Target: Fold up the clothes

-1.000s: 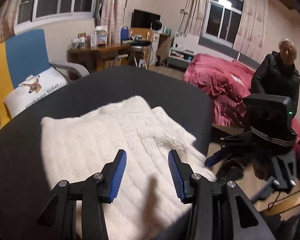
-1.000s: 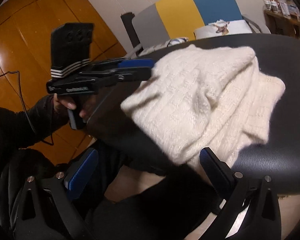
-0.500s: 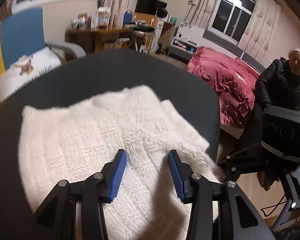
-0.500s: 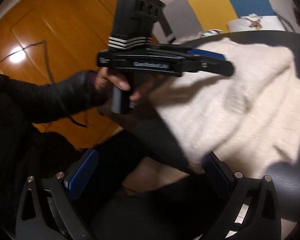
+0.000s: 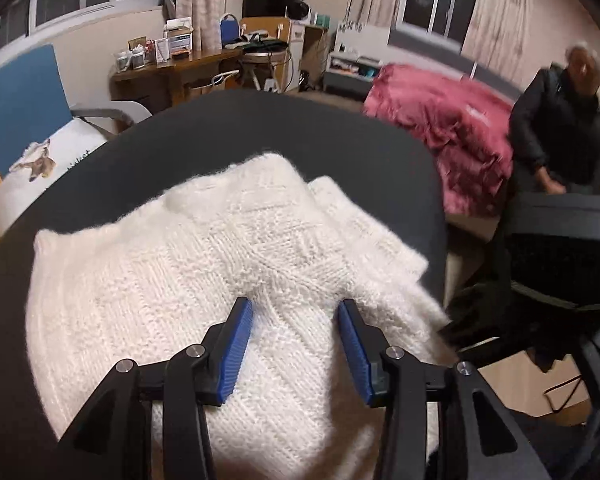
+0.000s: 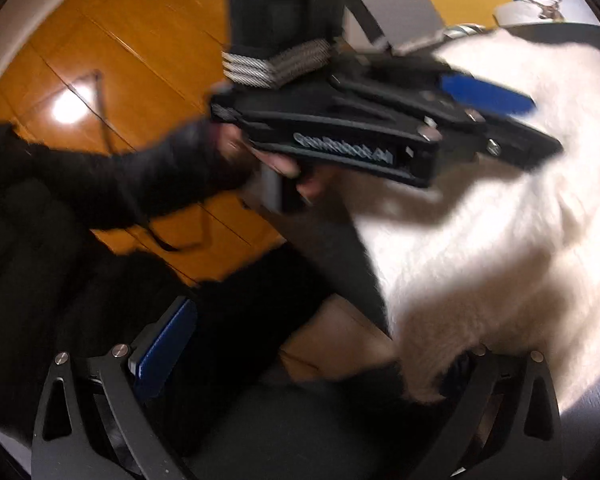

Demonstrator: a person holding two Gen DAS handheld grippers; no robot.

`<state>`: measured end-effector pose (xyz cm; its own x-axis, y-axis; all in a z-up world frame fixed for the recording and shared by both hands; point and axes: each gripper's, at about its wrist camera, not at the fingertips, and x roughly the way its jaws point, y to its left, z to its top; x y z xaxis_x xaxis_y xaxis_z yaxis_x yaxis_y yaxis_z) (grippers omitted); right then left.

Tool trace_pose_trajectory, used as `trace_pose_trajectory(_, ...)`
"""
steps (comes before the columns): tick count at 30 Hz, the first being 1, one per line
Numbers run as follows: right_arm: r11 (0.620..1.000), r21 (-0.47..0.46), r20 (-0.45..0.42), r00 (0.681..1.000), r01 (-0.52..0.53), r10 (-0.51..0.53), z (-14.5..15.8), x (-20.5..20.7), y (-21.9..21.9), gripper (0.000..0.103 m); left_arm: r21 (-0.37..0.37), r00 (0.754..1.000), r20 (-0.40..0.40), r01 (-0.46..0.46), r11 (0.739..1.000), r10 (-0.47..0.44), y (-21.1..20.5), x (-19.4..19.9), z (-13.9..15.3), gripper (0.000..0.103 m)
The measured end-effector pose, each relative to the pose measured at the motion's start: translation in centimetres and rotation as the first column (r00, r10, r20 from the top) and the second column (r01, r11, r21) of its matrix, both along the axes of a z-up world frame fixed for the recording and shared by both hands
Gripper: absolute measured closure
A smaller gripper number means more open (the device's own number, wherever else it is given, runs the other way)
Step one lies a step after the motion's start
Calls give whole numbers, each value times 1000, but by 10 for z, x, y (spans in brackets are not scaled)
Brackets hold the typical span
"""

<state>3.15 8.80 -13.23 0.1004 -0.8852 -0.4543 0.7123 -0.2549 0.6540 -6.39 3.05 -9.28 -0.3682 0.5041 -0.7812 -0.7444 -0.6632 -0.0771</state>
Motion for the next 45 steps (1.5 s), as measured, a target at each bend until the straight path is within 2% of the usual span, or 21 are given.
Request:
trace_pose_trajectory(2, 1000, 19, -9, 1000, 24, -24, 0, 5, 1, 0, 10, 1000, 15, 0, 1000, 0, 0, -1, 1, 57)
trace_pose_trajectory(9, 980, 127, -31, 988, 152, -150, 7, 27, 15, 0, 78, 993, 21, 114, 990, -116, 9, 11, 9, 58)
trace_pose_trajectory(13, 963, 115, -18, 970, 245, -244, 9, 26, 22, 0, 118, 983, 21, 178, 977, -182, 14, 18, 14, 59)
trace_pose_trajectory(16, 954, 109, 5, 960, 278, -280, 2, 25, 21, 0, 96, 977, 7, 212, 973, -214, 28, 18, 12, 59)
trace_pose_trajectory(21, 960, 99, 15, 964, 262, -265, -2, 28, 17, 0, 23, 968, -33, 251, 968, -250, 41, 21, -3, 57)
trace_pose_trajectory(25, 963, 110, 8, 969, 246, -249, 4, 34, 20, 0, 58, 976, -6, 216, 975, -216, 38, 19, -3, 56)
trace_pose_trajectory(27, 953, 150, -15, 965, 263, -263, 12, 35, 24, 0, 87, 980, 14, 198, 976, -200, 36, 17, 3, 56)
trace_pose_trajectory(32, 928, 258, -131, 962, 268, -241, 41, 49, 30, 0, 229, 985, 13, 164, 960, -172, 10, 13, 34, 56)
trace_pose_trajectory(34, 928, 257, -173, 958, 269, -229, 55, 53, 27, 0, 280, 993, -2, 117, 953, -121, -4, 7, 41, 56)
trace_pose_trajectory(36, 937, 230, -226, 951, 263, -211, 65, 50, 23, 0, 317, 997, 15, 62, 946, -71, -14, -2, 42, 56)
trace_pose_trajectory(38, 947, 202, -269, 944, 248, -190, 66, 39, 14, 0, 285, 1000, 8, 9, 958, -12, -17, -9, 34, 56)
trace_pose_trajectory(41, 934, 244, -265, 945, 259, -193, 37, 15, 16, 0, 143, 1000, -1, -20, 989, 20, -10, -15, -3, 56)
trace_pose_trajectory(42, 919, 284, -215, 952, 273, -217, 17, 5, 17, 0, 128, 1000, -13, -23, 992, 25, -9, -13, -8, 56)
trace_pose_trajectory(43, 913, 285, -177, 953, 290, -247, 4, 1, 22, 1, 140, 999, -33, -23, 990, 28, -10, -10, -7, 56)
trace_pose_trajectory(45, 927, 187, -160, 941, 326, -298, -3, 7, 38, 1, 156, 999, -11, -30, 987, 33, -11, -11, 1, 56)
